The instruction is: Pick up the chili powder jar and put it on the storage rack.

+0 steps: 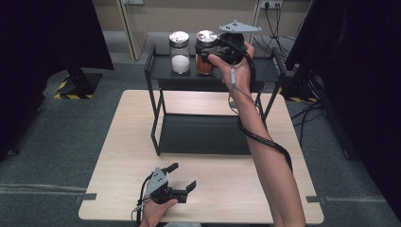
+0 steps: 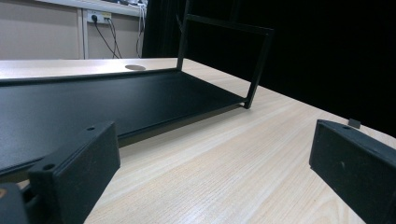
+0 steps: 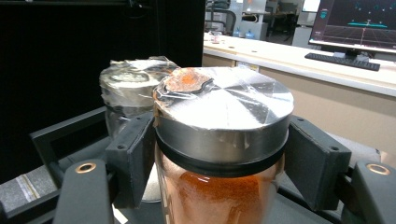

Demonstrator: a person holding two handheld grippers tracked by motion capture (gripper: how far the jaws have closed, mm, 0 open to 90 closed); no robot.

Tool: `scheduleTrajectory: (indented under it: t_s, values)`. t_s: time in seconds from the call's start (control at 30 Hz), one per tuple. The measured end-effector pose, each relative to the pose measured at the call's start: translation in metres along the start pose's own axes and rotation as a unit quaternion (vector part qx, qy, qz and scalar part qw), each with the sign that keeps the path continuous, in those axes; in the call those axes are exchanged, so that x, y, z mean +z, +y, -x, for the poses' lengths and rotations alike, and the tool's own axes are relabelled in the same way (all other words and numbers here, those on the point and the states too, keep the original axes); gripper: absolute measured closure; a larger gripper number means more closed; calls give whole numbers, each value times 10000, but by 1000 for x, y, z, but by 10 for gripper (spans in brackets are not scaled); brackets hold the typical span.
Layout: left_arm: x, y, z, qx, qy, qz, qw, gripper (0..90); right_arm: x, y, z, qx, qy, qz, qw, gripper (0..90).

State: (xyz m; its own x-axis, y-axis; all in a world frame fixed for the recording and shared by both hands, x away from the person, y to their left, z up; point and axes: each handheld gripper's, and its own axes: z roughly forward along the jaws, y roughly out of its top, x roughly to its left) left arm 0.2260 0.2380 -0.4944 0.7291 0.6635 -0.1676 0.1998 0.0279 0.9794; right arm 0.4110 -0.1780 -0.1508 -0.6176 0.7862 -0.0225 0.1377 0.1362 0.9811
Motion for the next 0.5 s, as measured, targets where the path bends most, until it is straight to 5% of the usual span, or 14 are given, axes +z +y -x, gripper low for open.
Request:
scheduleTrajectory:
  t_s: [0.5]
  values:
    - [0,0,0,9,-25,-9,10000,10,10,-8,3,106,-103,-2,9999,311]
